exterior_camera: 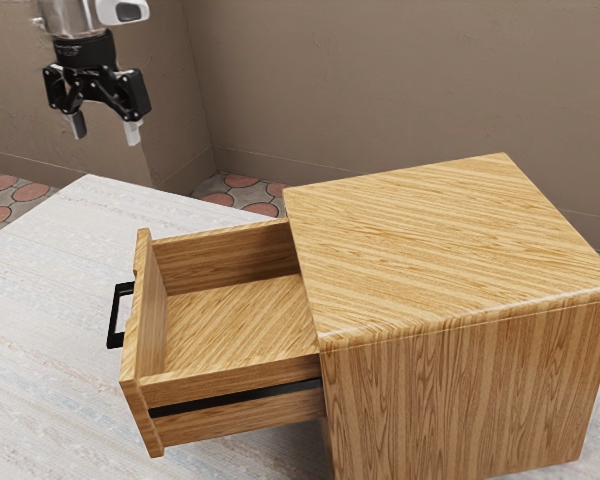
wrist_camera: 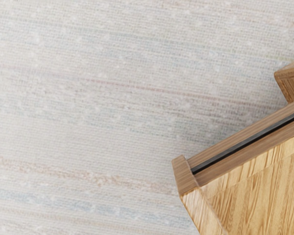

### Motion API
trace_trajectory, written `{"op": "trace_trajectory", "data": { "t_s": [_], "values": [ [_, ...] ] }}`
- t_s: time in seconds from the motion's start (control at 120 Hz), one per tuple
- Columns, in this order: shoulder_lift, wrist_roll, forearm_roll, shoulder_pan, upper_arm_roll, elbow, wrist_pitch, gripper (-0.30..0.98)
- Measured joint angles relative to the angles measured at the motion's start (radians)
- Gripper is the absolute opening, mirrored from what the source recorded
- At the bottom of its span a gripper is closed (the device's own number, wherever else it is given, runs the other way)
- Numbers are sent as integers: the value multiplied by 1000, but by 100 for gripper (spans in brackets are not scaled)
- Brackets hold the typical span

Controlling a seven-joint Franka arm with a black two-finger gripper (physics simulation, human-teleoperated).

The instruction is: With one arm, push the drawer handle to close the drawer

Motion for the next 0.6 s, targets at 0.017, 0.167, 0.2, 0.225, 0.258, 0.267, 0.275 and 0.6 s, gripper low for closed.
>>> {"op": "trace_trajectory", "data": {
  "t_s": [0.017,0.167,0.2,0.225,0.258,0.267,0.275,0.6],
  "values": [
    [0,0,0,-1,0,0,0,69],
    [1,0,-1,-7,0,0,0,69],
    [1,0,-1,-7,0,0,0,69],
    [1,0,-1,-7,0,0,0,69],
    [1,0,-1,-6,0,0,0,69],
    [1,0,-1,-6,0,0,0,69],
    [1,0,0,-6,0,0,0,69],
    [-7,-3,-41,77,-77,294,-114,69]
  ]
}}
